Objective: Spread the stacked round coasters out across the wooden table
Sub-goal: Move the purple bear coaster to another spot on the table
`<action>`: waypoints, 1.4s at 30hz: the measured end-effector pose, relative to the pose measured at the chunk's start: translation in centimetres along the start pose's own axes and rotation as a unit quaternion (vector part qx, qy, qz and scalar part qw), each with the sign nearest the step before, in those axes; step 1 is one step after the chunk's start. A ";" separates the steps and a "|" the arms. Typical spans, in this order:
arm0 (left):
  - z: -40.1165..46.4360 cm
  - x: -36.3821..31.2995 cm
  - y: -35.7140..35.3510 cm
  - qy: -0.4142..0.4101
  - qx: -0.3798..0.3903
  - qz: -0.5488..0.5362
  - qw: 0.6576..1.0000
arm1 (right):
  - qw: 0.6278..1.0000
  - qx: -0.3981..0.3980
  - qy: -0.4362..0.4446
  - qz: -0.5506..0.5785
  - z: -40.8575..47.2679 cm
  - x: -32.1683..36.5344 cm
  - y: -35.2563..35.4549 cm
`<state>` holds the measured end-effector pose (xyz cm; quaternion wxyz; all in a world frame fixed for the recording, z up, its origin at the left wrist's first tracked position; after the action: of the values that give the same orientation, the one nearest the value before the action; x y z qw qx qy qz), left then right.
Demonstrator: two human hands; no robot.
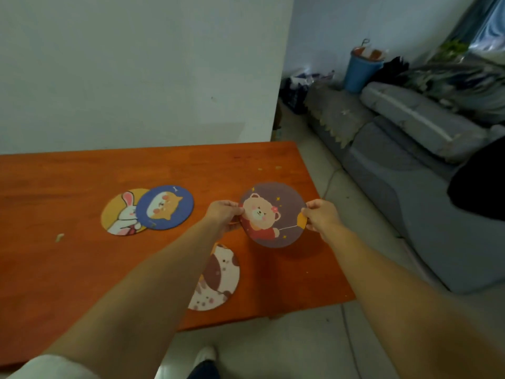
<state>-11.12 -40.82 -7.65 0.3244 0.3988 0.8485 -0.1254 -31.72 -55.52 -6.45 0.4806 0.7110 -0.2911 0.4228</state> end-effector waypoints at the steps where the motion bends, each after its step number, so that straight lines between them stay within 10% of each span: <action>1: -0.1 0.3 -0.9 0.005 -0.002 -0.006 1.000 | 1.000 0.003 0.004 0.000 0.3 -0.3 0.9; 25: 13.5 -6.3 -11.8 0.088 -0.084 -0.116 0.986 | 0.968 0.212 0.072 -0.110 27.6 -1.2 0.2; 42: 8.5 3.3 -15.3 0.148 -0.363 -0.375 0.840 | 0.738 0.599 0.235 -0.201 28.5 1.0 -13.2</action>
<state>-20.43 -52.81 -16.95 0.2448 -0.0822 0.9559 0.1401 -11.24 -77.15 -16.47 0.0827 0.7719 0.2945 0.5572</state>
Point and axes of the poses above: each hand's wrist, its own z-axis towards the middle knuckle, its own y-axis out of the back of the hand, x = y × z, the point moved 9 cm from there along z, towards the middle knuckle, and after that the axes turned 15 degrees about y, right-handed, at the moved point
